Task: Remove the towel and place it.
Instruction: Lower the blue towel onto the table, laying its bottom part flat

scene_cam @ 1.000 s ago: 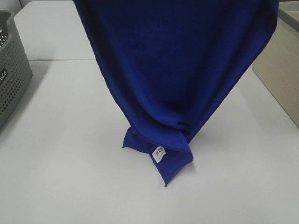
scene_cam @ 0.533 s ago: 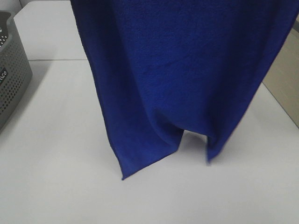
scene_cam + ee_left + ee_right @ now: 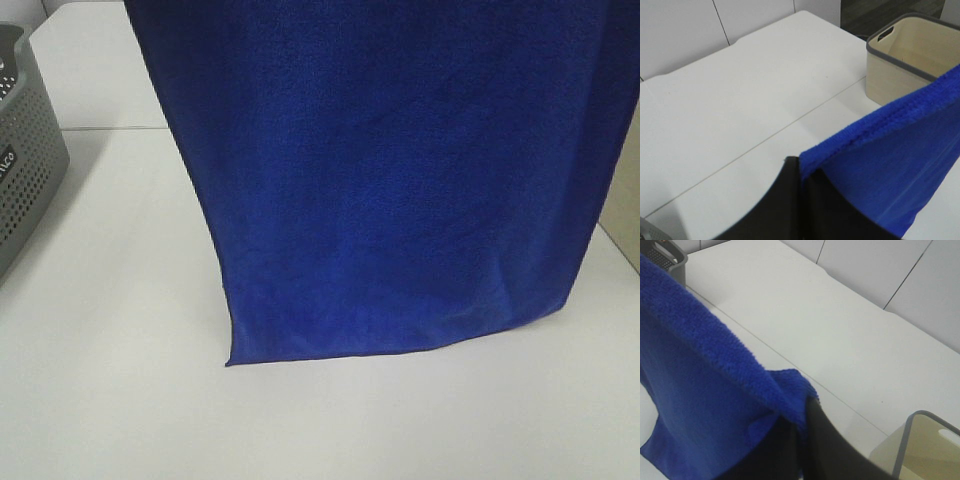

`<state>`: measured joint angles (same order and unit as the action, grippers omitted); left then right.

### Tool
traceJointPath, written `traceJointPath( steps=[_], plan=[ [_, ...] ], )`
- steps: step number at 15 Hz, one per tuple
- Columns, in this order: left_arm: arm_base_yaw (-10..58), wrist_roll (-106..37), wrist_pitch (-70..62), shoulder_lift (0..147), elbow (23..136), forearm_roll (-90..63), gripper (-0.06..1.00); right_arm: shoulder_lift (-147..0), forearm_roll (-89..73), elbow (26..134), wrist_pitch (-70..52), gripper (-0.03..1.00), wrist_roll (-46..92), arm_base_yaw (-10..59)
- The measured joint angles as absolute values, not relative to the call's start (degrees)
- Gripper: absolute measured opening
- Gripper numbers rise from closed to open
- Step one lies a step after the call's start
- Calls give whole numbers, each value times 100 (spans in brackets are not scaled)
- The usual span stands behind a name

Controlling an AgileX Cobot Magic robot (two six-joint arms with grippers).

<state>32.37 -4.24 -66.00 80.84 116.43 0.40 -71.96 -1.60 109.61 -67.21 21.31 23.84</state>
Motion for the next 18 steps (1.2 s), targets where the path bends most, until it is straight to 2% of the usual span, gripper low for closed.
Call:
traceJointPath(
  steps=[5, 7, 9, 12, 14, 15, 18],
  plan=[
    [3237, -321, -6411, 8319, 11660, 1140, 0, -7655, 0, 10966, -6205, 2, 1811, 2384],
    [3186, -321, -6056, 8657, 11660, 1765, 0, -8136, 269, 10966, -5466, 2, 1725, 2384],
    [2865, -321, -5260, 9070, 11683, 2080, 0, -8657, 550, 10966, -4125, 2, 1719, 2384],
    [2154, -321, -3512, 9992, 12130, 2143, 0, -9694, 733, 11104, -1427, 2, 1719, 2378],
    [1856, -321, -2687, 10663, 12857, 2143, 0, -10416, 705, 11734, -636, 2, 1719, 2332],
    [1782, -498, -2303, 11373, 13682, 2143, 0, -11104, 372, 12548, -493, 2, 1713, 2063],
    [1765, -831, -1971, 12026, 14364, 2137, 0, -11637, -92, 13310, -407, 2, 1696, 1702]
  ],
)
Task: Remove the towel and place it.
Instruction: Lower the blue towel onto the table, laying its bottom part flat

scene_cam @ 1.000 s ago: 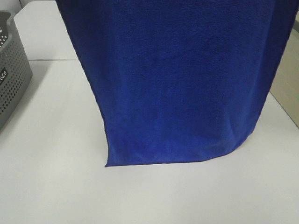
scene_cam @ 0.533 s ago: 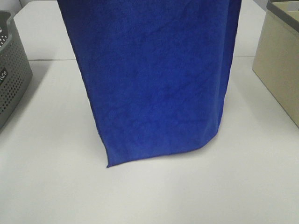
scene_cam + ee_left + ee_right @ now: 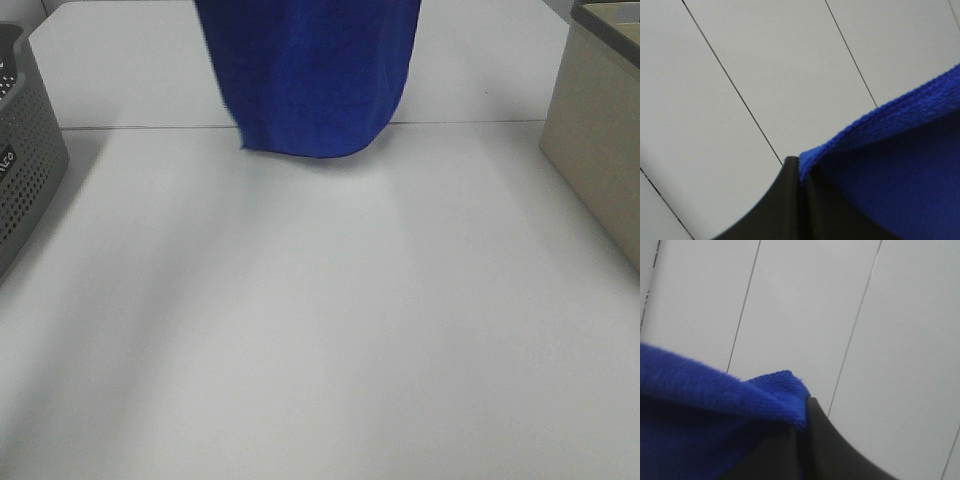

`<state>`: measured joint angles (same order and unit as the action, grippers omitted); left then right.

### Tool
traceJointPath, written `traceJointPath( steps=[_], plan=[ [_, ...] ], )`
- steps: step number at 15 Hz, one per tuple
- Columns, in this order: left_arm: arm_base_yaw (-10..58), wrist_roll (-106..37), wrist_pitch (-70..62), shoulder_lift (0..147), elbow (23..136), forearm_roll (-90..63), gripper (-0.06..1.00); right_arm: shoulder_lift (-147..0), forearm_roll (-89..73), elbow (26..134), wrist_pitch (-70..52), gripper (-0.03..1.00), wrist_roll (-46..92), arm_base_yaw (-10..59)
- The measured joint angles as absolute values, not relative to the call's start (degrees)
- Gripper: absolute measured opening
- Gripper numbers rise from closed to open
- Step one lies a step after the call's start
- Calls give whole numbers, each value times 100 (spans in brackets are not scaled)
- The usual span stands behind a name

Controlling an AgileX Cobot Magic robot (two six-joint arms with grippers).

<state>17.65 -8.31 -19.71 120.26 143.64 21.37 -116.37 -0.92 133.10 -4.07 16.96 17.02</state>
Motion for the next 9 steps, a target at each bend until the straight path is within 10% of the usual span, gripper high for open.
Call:
traceJointPath(
  steps=[9],
  plan=[
    [1765, -1902, -3083, 11923, 14524, 1868, 0, -11665, -871, 13424, -1679, 2, 1690, 1518]
  ],
)
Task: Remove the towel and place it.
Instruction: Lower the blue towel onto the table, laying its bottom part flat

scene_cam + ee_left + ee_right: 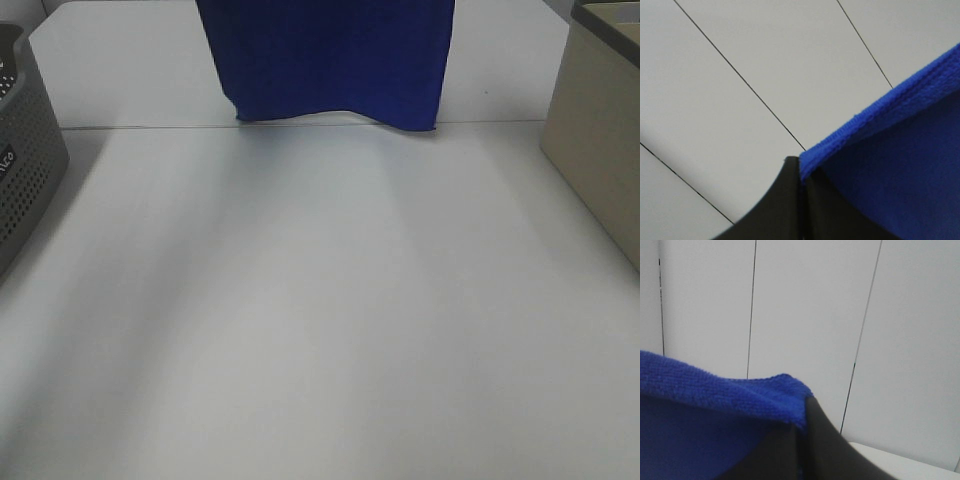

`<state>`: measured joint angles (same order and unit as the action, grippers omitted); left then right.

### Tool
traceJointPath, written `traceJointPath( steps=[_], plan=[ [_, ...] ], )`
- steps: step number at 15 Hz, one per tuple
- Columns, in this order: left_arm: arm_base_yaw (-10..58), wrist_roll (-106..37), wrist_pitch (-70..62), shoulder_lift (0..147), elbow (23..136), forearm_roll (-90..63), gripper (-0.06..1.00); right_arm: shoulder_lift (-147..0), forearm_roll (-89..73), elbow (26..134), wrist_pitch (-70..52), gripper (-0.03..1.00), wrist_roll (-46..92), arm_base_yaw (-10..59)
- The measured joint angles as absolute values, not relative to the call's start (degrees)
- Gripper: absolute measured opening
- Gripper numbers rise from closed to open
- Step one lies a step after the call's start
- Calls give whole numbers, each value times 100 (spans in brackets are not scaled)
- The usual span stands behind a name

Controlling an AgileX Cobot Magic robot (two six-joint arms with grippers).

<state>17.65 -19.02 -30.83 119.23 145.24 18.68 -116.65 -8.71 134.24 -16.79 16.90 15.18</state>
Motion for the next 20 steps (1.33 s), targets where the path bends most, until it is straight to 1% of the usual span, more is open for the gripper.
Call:
traceJointPath(
  steps=[4, 7, 10, 13, 16, 18, 20],
  plan=[
    [1765, -1948, -3151, 11751, 14559, 1931, 0, -11459, -934, 13453, -2086, 2, 1690, 1524],
    [1765, -1960, -3002, 11769, 14559, 2103, 0, -11465, -940, 13453, -2068, 2, 1702, 1524],
    [1719, -1960, -2722, 11872, 14559, 2183, 0, -11545, -945, 13453, -1707, 2, 1702, 1524],
    [1536, -1965, -2292, 12118, 14559, 2126, 0, -11814, -1083, 13453, -1318, 2, 1702, 1524],
    [1438, -1965, -1868, 12347, 14559, 2086, 0, -12152, -1163, 13453, -504, 2, 1707, 1553],
    [1415, -1965, -1364, 12485, 14559, 2097, 0, -12290, -1266, 13453, 0, 2, 1707, 1553],
    [1415, -1965, -911, 12582, 14559, 2120, 0, -12347, -1278, 13459, 298, 2, 1707, 1541]
  ],
)
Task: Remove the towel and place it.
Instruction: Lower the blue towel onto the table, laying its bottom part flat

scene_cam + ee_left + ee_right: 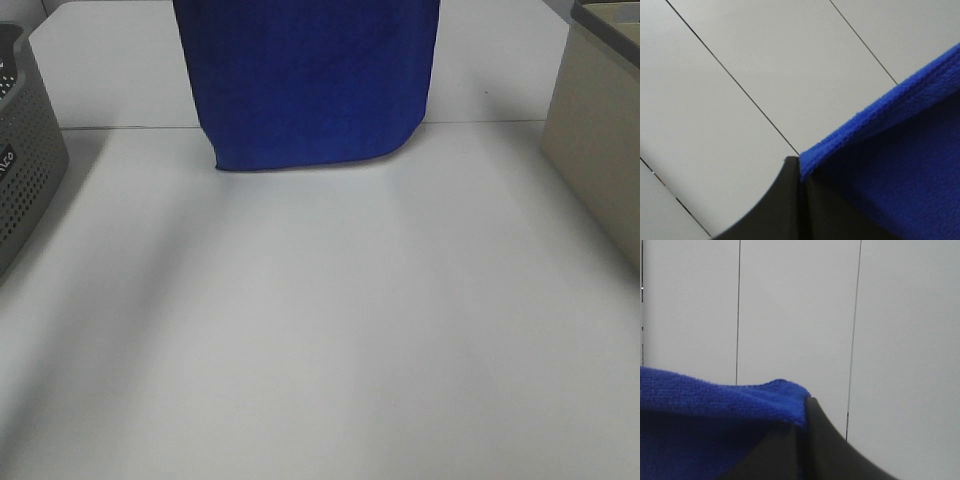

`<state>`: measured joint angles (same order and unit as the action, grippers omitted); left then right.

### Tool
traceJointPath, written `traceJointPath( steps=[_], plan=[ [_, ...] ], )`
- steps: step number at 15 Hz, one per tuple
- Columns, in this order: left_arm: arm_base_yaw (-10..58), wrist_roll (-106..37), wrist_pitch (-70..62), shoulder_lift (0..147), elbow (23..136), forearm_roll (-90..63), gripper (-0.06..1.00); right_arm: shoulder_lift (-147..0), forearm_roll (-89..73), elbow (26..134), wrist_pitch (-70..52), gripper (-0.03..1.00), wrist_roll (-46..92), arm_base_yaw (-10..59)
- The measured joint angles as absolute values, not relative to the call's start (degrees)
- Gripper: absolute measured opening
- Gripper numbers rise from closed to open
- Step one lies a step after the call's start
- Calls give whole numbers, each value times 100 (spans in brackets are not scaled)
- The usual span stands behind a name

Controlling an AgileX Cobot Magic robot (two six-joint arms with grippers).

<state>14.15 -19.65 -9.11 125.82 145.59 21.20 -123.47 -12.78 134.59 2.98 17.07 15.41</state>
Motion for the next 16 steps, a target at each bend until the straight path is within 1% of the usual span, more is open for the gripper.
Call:
traceJointPath(
  steps=[4, 6, 7, 8, 9, 13, 15, 16],
  plan=[
    [1404, -1965, -825, 12662, 14559, 2229, 0, -12393, -1283, 13459, 241, 2, 1707, 1518],
    [1415, -1965, -1180, 12662, 14559, 2229, 0, -12393, -1283, 13459, -195, 2, 1707, 1518],
    [1438, -1965, -1616, 12662, 14559, 2229, 0, -12393, -1283, 13459, -556, 2, 1707, 1518],
    [1467, -1965, -1891, 12657, 14559, 2229, 0, -12393, -1283, 13459, -1089, 2, 1707, 1518],
    [1536, -1965, -2475, 12645, 14559, 2229, 0, -12393, -1283, 13459, -1324, 2, 1707, 1518],
    [1856, -2086, -4830, 12307, 14559, 1908, 0, -12244, -1272, 13459, -3633, 2, 1707, 1518],
    [1856, -2246, -5959, 12112, 14559, 1616, 0, -12078, -1226, 13459, -4790, 2, 1707, 1518],
    [1856, -2389, -6784, 12084, 14565, 1318, 0, -12015, -1186, 13465, -5804, 2, 1707, 1518]
  ],
)
